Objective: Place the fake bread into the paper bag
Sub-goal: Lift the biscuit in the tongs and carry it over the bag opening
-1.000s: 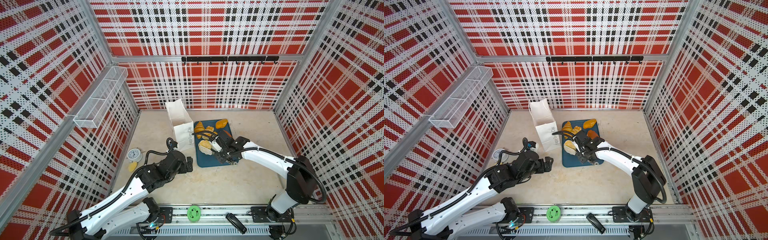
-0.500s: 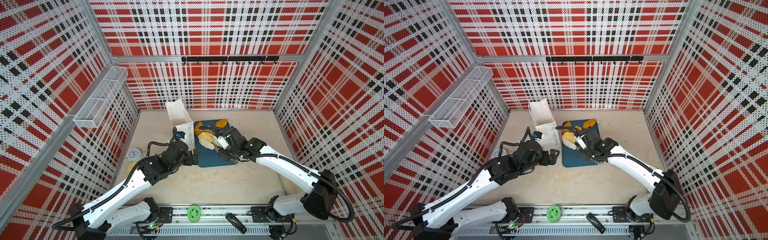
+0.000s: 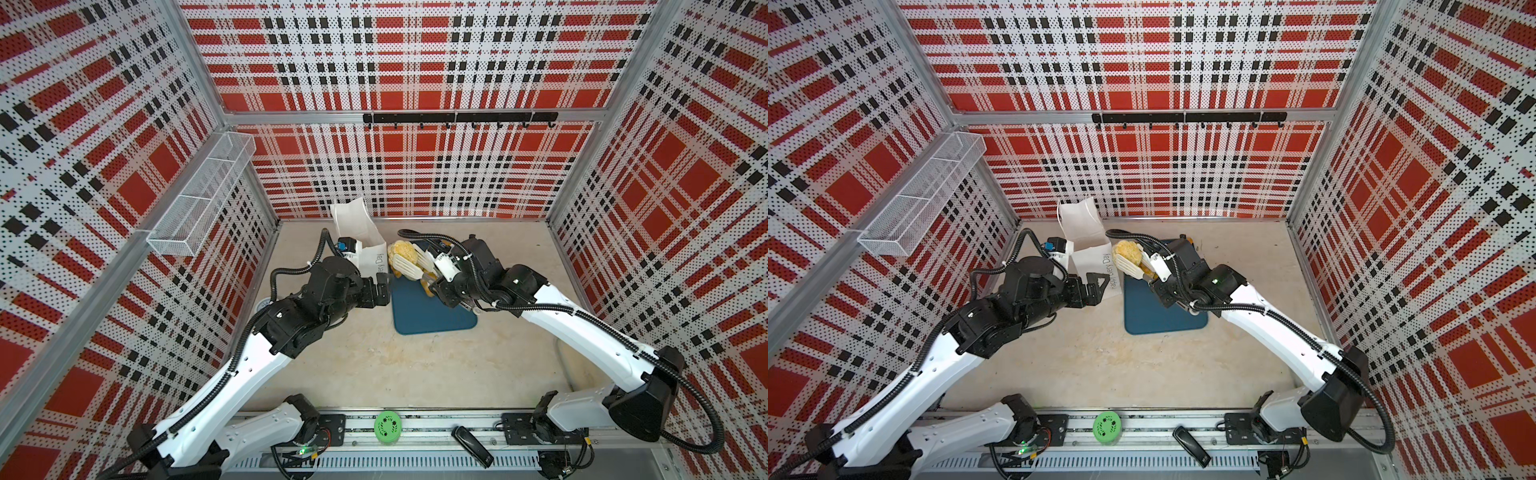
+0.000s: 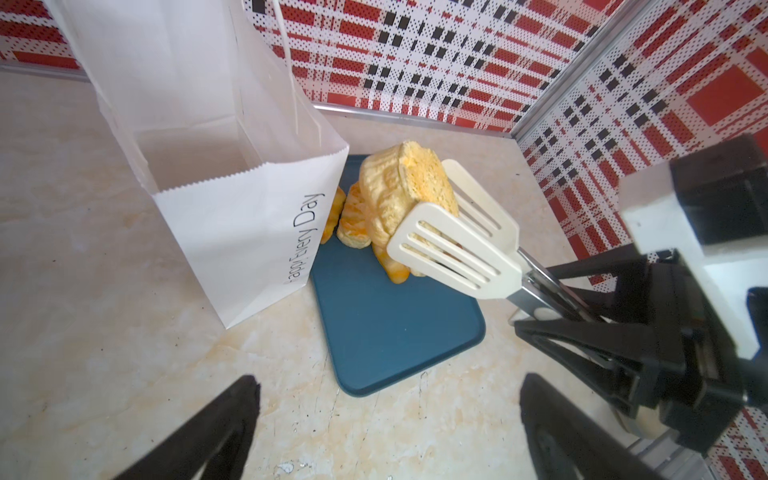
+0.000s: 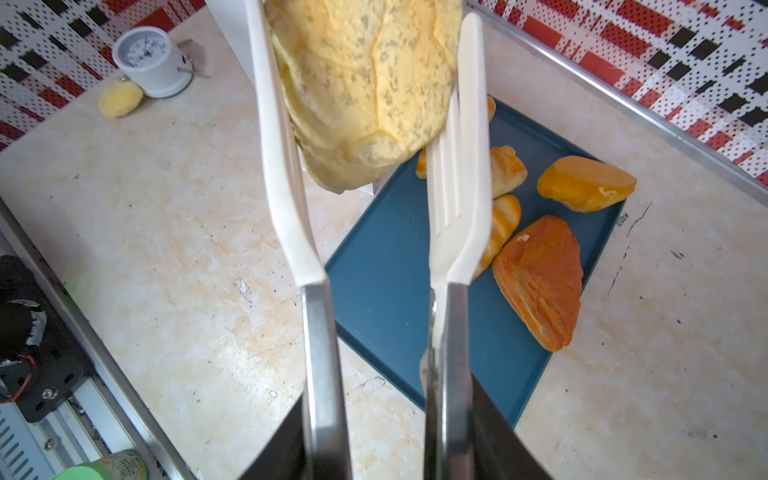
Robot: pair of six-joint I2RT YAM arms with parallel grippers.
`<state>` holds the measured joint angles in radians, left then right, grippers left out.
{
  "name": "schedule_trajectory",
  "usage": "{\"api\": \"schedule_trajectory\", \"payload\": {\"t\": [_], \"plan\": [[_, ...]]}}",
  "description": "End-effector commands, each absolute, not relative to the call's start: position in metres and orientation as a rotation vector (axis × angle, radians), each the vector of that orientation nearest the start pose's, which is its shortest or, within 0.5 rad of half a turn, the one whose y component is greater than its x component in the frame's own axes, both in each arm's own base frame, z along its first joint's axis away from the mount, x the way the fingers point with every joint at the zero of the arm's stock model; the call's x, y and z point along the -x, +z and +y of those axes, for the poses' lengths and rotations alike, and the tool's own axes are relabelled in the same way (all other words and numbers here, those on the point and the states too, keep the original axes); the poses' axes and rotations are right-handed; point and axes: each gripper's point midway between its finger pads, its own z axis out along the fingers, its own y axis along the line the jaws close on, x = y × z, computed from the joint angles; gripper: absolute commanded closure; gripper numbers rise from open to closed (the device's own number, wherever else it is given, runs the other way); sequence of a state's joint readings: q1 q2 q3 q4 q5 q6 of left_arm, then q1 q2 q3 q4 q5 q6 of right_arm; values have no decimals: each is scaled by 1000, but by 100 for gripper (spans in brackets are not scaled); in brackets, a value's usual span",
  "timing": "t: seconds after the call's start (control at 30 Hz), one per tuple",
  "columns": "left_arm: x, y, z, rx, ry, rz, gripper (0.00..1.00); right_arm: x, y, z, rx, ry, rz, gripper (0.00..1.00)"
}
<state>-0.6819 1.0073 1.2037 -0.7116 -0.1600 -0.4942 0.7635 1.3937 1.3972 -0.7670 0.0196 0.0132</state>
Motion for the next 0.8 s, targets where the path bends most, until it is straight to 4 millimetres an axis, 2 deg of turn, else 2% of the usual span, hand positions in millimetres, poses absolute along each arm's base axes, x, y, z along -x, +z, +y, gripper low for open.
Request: {"api": "schedule_trajectory", "payload": {"t": [0.0, 0.27, 0.57, 0.77], "plan": [[-263, 339, -172, -113, -540, 2097, 1, -293, 313, 284, 838, 443, 2054, 52], [-261, 360, -157, -83, -541, 2063, 1, -291, 344, 300, 857, 496, 1975, 52], [-260, 385, -139, -48, -531, 2008, 1, -298, 362, 331, 871, 555, 1914, 52], [-260, 391, -126, -14, -514, 1996, 1, -306, 367, 350, 887, 566, 1896, 52]]}}
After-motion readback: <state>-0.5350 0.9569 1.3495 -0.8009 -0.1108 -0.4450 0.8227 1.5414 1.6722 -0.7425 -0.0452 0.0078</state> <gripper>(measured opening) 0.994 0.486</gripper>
